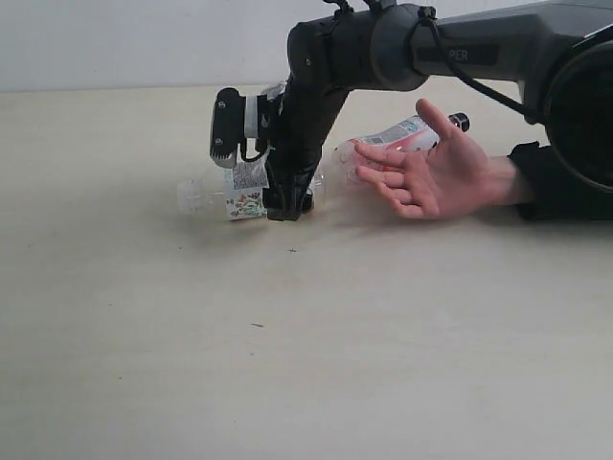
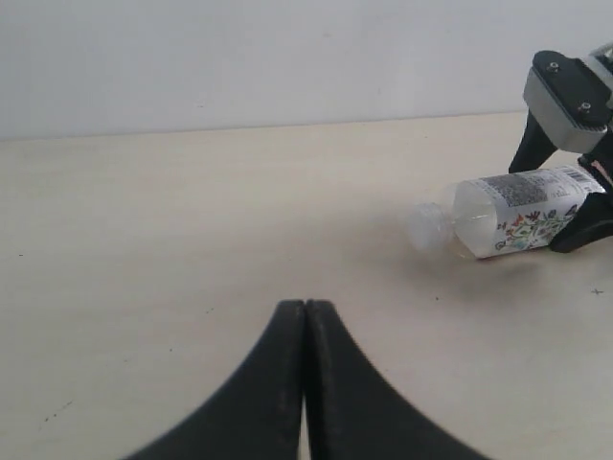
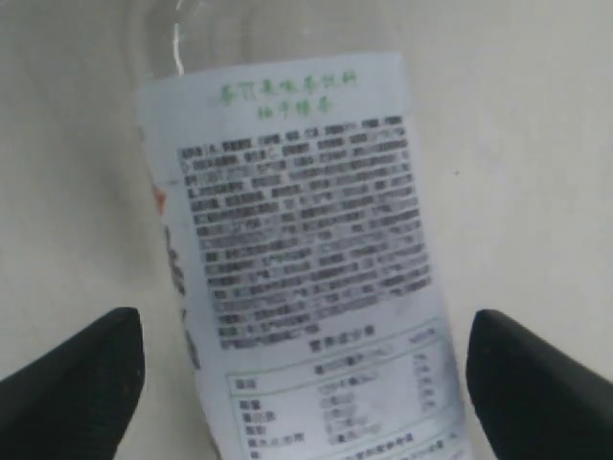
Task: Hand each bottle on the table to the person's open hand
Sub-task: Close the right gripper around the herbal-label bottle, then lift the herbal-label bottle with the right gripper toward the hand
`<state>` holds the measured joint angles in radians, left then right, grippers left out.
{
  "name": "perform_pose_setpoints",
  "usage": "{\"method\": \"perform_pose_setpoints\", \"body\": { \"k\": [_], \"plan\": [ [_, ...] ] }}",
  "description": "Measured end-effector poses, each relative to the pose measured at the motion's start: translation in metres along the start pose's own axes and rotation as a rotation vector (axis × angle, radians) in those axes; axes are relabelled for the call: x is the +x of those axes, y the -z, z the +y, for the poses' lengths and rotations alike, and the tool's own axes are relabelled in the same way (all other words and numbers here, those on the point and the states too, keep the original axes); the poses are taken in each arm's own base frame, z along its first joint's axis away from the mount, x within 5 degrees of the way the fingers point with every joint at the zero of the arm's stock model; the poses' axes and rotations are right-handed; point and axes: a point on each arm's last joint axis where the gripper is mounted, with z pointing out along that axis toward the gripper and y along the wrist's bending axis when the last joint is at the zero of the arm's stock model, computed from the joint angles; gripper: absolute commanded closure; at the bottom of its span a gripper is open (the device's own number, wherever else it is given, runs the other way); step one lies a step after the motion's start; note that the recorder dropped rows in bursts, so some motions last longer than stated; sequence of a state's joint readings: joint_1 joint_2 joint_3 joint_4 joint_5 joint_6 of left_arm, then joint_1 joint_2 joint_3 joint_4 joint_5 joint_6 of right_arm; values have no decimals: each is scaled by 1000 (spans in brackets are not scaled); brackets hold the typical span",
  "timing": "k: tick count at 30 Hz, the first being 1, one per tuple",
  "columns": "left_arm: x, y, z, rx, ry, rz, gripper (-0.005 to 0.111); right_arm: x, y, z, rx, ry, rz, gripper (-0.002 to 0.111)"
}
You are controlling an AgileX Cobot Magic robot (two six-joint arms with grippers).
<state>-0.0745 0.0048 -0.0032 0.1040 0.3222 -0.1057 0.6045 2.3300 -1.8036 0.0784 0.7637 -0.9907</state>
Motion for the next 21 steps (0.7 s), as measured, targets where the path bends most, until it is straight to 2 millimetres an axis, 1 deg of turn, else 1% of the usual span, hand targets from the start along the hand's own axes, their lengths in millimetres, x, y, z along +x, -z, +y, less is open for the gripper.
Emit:
{"method": "perform_pose_setpoints", "body": {
  "k": [3, 6, 10, 14, 17, 21],
  "plan": [
    [0, 0, 0, 0, 0, 0, 104, 3, -5, 3, -31, -14, 21, 40],
    [0, 0, 0, 0, 0, 0, 104, 3, -5, 4, -35, -27, 24, 55],
    [0, 0, 0, 0, 0, 0, 104, 2, 0, 3, -28, -60, 20, 79],
    [0, 0, 0, 0, 0, 0, 104, 0, 8, 1, -15, -110, 9, 98],
    [0, 0, 0, 0, 0, 0, 104, -3, 18, -2, -1, -158, -2, 105],
    [0, 0, 0, 0, 0, 0, 104, -6, 35, -4, 14, -244, -17, 106]
  ]
}}
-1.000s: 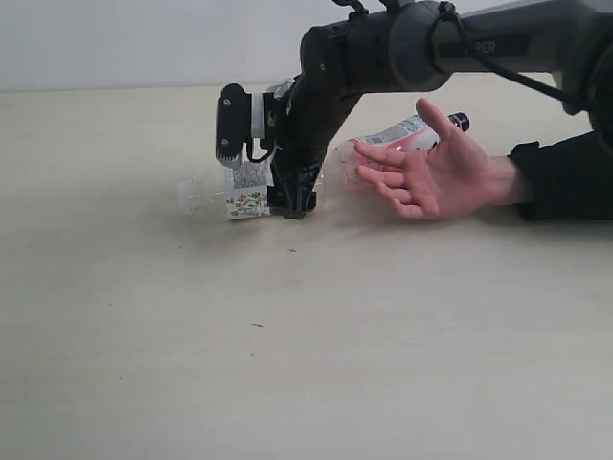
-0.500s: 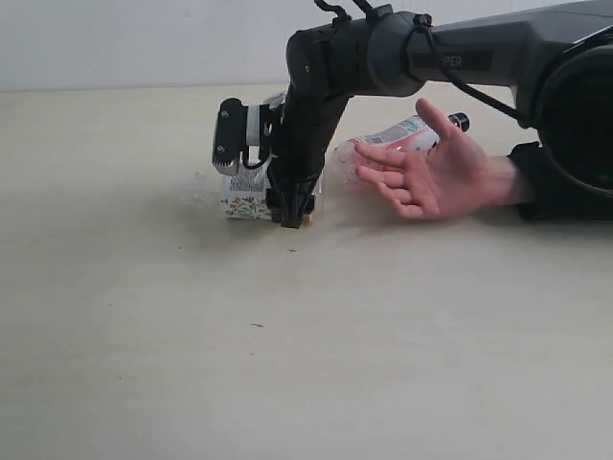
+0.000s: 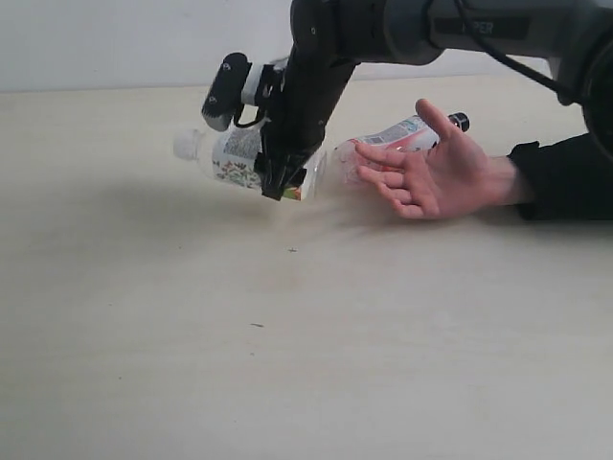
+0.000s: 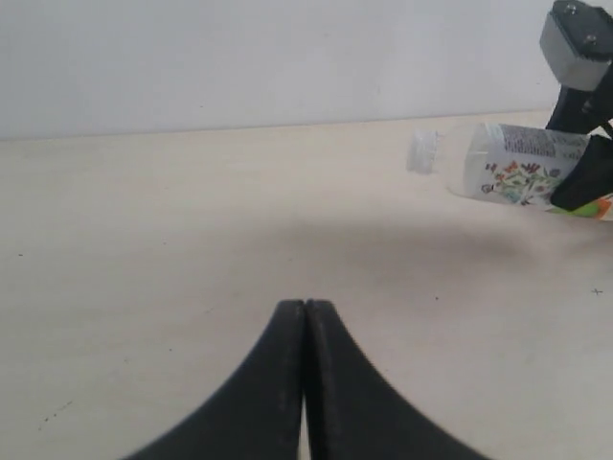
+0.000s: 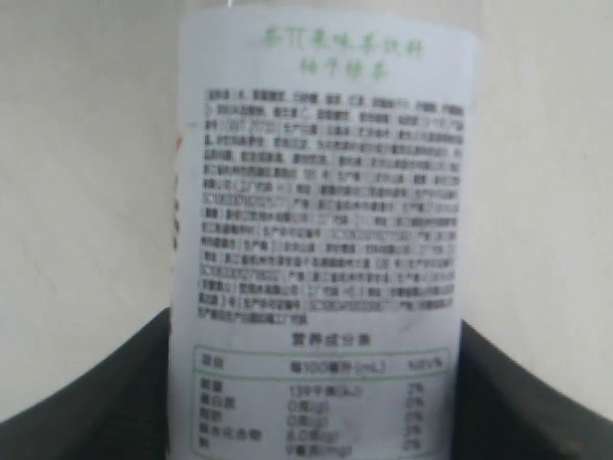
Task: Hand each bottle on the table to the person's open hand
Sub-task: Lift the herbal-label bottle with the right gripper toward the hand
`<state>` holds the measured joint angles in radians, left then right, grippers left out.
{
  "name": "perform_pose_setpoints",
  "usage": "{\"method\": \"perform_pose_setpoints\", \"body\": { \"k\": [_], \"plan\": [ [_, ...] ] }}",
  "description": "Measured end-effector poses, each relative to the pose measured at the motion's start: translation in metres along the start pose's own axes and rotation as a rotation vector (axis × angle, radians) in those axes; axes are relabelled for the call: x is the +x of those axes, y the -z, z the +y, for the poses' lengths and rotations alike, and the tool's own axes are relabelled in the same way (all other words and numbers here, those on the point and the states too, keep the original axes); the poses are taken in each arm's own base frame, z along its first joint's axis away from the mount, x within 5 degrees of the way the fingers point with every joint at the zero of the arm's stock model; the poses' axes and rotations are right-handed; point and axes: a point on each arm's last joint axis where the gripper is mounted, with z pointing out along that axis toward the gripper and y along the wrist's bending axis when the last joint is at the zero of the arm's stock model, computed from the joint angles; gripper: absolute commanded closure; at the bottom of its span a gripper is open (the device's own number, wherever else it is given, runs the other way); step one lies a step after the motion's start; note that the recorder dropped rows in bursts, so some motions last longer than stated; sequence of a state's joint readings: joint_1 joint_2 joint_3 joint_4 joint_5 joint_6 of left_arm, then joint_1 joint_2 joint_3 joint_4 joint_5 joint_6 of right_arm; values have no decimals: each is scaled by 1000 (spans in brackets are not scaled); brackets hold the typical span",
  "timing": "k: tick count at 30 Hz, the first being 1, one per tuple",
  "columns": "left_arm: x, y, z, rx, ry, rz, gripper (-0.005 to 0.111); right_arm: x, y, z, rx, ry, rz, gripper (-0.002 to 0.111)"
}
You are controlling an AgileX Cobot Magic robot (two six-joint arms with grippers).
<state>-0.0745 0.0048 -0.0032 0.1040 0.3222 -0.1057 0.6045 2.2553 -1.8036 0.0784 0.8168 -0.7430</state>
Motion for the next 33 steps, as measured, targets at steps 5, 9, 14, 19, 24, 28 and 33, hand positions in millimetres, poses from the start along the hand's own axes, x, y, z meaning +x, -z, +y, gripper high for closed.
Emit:
{"method": "perform_pose_setpoints", "body": {
  "k": [5, 9, 14, 19, 24, 28, 33],
  "plan": [
    [0, 0, 0, 0, 0, 0, 104, -6, 30, -2, 19, -131, -30, 106],
    [0, 0, 0, 0, 0, 0, 104, -9, 61, -2, 27, -254, -48, 106],
    [0, 0, 0, 0, 0, 0, 104, -8, 110, 1, 34, -404, -50, 106],
    [0, 0, 0, 0, 0, 0, 104, 1, 146, 5, 60, -536, 7, 106],
    [0, 0, 0, 0, 0, 0, 104, 24, 190, 13, 161, -674, 76, 106],
    [0, 0, 0, 0, 0, 0, 104, 66, 191, 18, 196, -786, 179, 106],
    [0, 0, 0, 0, 0, 0, 104, 114, 165, 8, 174, -906, 271, 106]
  ]
}}
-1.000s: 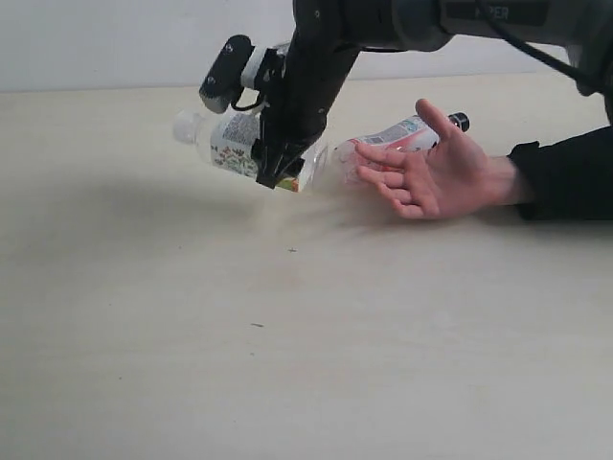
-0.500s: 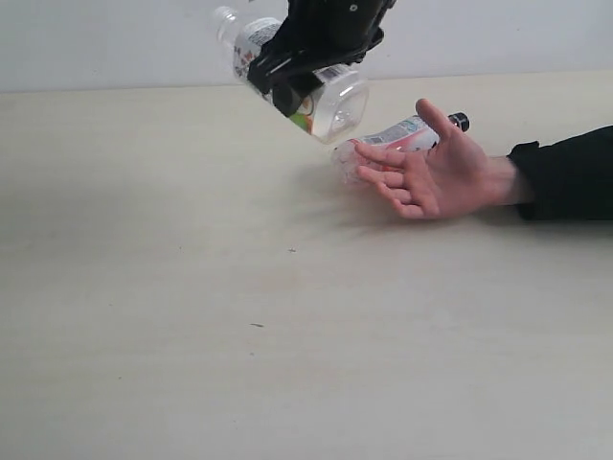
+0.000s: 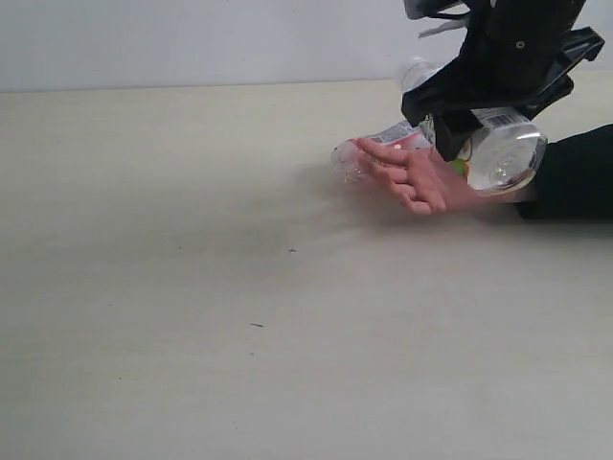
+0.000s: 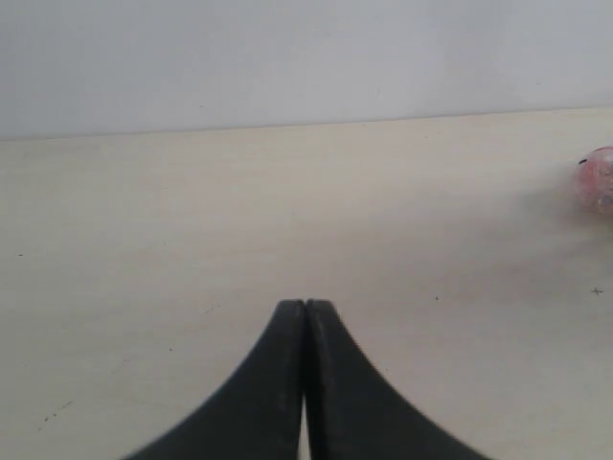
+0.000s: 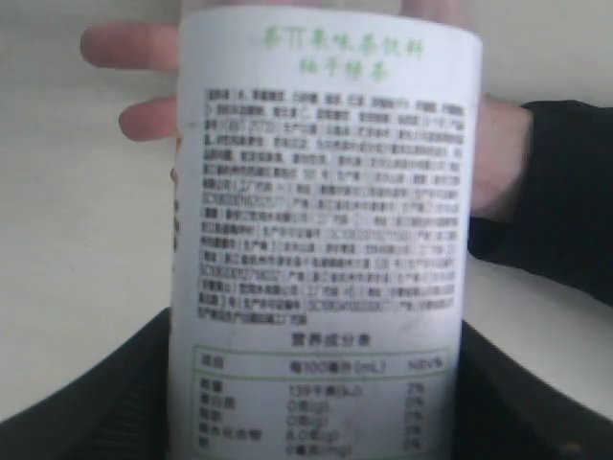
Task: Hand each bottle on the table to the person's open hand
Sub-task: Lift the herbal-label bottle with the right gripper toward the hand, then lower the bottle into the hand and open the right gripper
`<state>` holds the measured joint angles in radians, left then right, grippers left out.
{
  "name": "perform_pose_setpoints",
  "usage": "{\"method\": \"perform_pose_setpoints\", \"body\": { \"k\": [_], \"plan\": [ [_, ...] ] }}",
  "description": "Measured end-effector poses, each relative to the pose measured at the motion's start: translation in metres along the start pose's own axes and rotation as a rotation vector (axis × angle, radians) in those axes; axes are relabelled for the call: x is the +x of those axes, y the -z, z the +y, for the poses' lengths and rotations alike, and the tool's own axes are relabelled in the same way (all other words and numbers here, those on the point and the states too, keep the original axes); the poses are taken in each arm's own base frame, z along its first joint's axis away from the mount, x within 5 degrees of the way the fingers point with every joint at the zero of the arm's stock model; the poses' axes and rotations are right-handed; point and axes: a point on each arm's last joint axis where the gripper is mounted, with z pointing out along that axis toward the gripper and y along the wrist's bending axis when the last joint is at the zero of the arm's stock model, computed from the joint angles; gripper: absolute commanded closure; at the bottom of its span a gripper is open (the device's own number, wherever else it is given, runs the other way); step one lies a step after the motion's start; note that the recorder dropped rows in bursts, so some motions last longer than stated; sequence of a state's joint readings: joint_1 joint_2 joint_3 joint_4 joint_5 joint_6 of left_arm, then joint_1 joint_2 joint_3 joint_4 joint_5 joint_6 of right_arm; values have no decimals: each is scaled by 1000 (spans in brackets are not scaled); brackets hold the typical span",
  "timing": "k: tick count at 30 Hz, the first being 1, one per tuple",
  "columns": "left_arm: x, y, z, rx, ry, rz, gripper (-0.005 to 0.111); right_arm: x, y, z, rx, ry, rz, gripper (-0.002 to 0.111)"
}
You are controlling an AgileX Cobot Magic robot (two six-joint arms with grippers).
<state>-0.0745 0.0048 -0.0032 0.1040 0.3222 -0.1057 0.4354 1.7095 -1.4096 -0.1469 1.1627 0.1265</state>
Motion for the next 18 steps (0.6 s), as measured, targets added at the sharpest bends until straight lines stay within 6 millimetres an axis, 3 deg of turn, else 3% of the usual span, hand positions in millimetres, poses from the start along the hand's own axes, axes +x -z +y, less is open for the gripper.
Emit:
{"method": "perform_pose_setpoints", "body": {
  "k": [11, 18],
  "plan": [
    [0, 0, 0, 0, 0, 0, 104, -17, -65, -7, -21, -45, 44, 106],
    [0, 0, 0, 0, 0, 0, 104, -22, -88, -4, -25, -40, 46, 106]
  ]
}}
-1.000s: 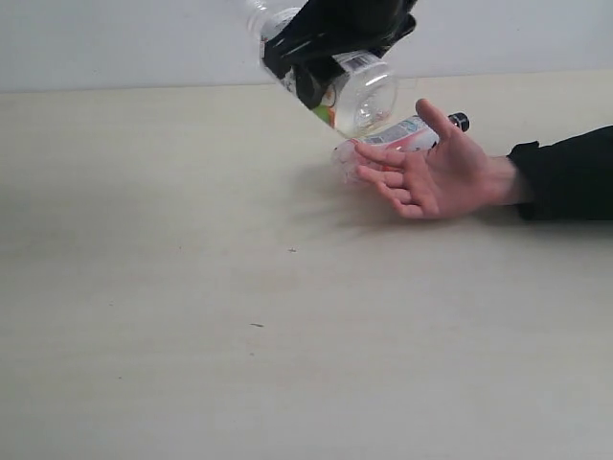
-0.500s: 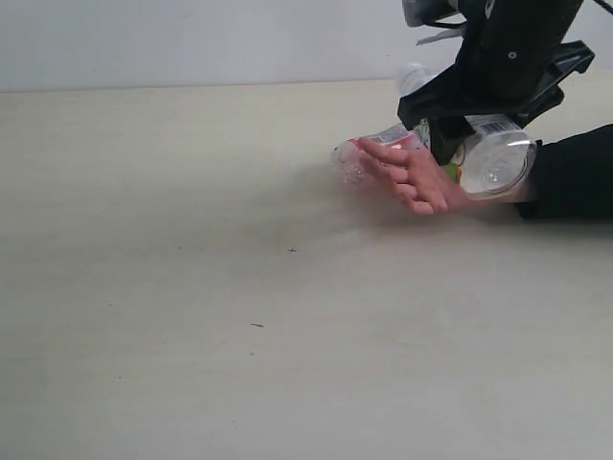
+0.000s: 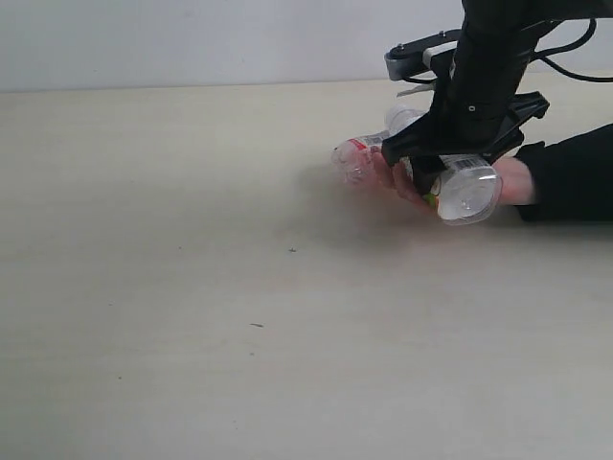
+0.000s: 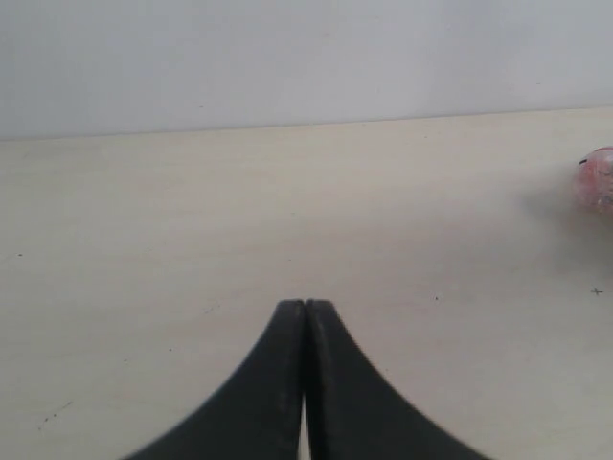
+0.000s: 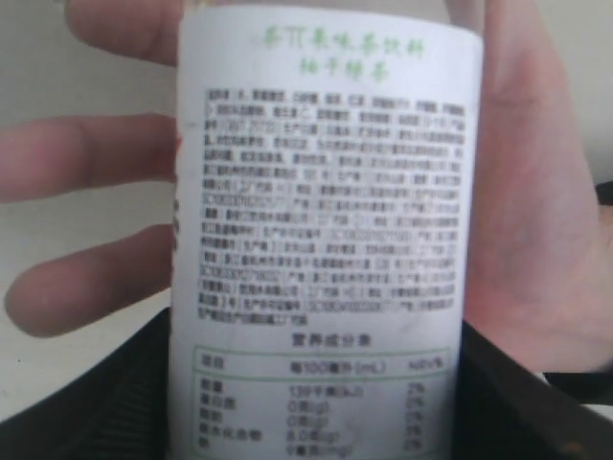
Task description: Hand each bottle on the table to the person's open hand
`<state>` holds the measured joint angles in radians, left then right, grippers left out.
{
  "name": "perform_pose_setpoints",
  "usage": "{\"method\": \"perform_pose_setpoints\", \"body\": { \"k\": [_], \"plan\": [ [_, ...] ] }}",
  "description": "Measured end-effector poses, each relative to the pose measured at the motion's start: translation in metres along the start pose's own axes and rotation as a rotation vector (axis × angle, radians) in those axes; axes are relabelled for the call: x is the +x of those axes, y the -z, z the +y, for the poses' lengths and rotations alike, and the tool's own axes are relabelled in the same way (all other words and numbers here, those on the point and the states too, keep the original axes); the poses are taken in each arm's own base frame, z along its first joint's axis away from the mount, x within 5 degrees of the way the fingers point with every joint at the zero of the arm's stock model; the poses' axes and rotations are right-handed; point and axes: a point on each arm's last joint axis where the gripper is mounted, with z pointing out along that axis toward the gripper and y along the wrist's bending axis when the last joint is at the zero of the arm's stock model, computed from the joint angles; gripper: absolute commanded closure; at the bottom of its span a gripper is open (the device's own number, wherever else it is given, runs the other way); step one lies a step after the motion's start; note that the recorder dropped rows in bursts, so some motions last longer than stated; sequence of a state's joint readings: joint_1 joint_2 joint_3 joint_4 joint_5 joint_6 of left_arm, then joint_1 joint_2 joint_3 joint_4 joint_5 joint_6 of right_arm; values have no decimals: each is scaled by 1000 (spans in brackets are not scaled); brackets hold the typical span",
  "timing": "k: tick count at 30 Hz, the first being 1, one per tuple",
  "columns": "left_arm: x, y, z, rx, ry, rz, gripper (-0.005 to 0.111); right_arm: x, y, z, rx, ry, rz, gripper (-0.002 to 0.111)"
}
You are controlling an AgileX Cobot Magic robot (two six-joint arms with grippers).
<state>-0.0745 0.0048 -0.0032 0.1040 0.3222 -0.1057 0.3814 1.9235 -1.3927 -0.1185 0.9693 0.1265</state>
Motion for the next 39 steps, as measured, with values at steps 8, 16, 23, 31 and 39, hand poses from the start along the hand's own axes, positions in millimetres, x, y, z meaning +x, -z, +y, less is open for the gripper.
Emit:
{"method": "perform_pose_setpoints", "body": {
  "k": [8, 16, 23, 31, 39],
  "plan": [
    [0, 0, 0, 0, 0, 0, 104, -1, -3, -2, 25, -56, 0, 86],
    [0, 0, 0, 0, 0, 0, 104, -1, -4, -6, 79, -79, -1, 39],
    [0, 0, 0, 0, 0, 0, 104, 0, -3, -11, 133, -56, 11, 16],
    [0, 0, 0, 0, 0, 0, 104, 5, 42, -18, 154, -59, -96, 16],
    [0, 0, 0, 0, 0, 0, 104, 26, 105, -25, 132, -86, -191, 42]
  ]
}}
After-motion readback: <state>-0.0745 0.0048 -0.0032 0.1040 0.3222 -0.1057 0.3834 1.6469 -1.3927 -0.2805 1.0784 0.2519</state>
